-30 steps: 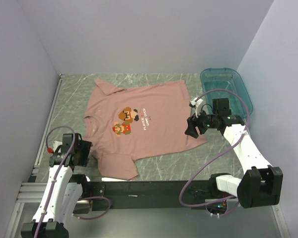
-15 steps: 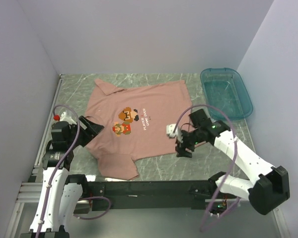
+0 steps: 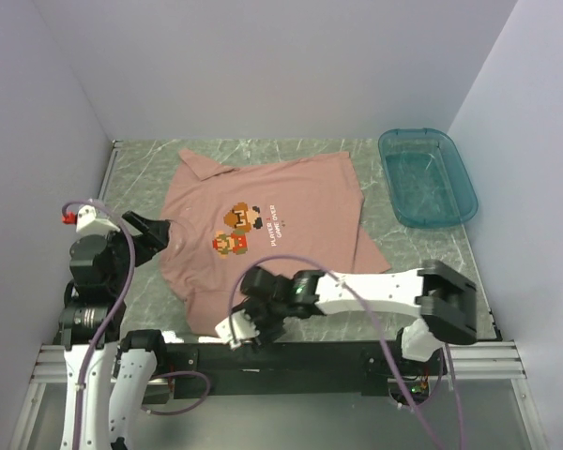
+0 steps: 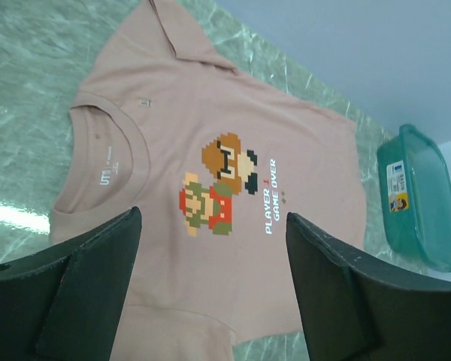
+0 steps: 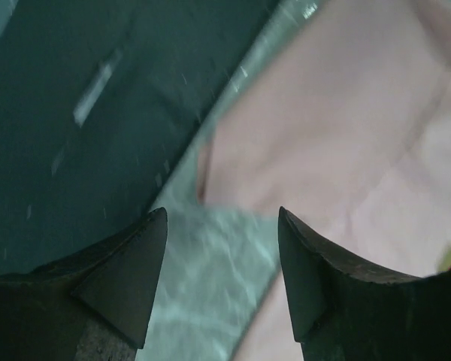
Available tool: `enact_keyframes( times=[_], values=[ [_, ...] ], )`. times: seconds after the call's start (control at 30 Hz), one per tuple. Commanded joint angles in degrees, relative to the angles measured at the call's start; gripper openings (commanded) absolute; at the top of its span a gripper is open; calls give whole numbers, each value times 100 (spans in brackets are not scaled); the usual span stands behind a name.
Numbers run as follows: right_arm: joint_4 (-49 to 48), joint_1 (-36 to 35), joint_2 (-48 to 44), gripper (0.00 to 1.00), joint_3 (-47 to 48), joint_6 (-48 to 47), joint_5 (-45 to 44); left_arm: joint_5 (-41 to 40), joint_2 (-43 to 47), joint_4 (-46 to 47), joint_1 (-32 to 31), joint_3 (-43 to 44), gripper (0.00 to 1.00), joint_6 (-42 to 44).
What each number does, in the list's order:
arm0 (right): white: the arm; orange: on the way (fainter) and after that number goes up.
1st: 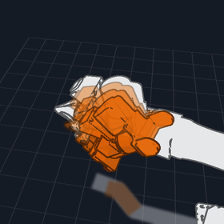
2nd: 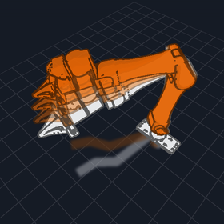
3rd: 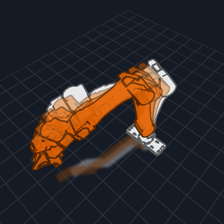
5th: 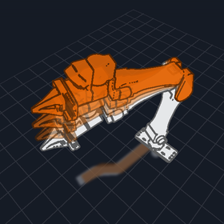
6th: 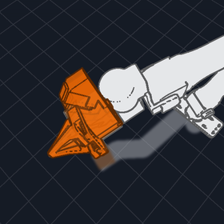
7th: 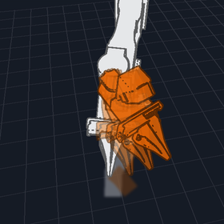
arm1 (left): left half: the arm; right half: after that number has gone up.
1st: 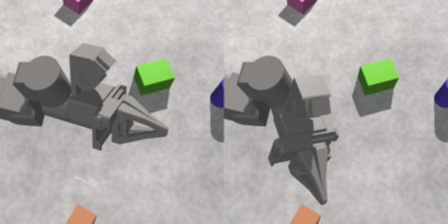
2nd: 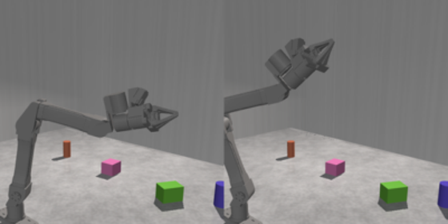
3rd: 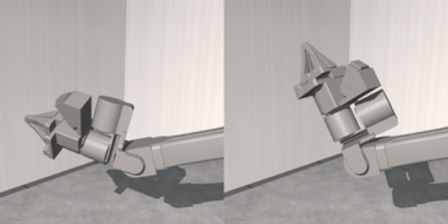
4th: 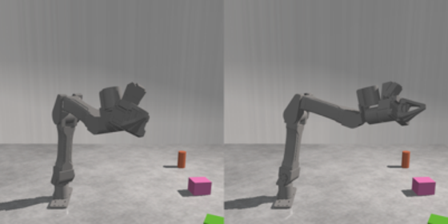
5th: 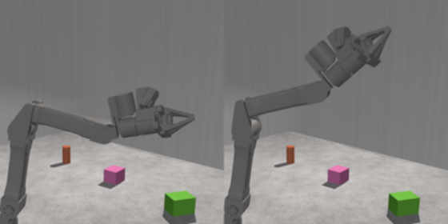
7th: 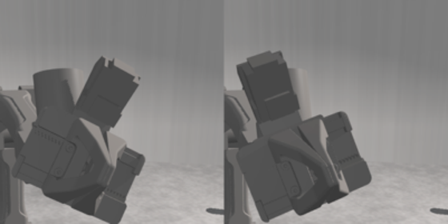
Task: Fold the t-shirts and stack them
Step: Flatten the tshirt out
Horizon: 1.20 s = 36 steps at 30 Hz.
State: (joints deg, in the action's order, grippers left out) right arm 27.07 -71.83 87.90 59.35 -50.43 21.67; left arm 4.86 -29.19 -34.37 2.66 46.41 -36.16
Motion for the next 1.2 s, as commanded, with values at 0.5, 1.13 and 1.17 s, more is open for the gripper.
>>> enact_keyframes(
  times=[0.5,1.13,1.17],
  values=[
    [-554,-753,1845,47,964,297,-875,-249,599,-61,-46,-396,86,-154],
    [-386,2110,1484,43,1896,2599,821,225,467,246,-55,-677,86,-453],
    [-378,2390,1502,47,1861,2678,786,243,458,255,-63,-730,86,-462]
  ],
)
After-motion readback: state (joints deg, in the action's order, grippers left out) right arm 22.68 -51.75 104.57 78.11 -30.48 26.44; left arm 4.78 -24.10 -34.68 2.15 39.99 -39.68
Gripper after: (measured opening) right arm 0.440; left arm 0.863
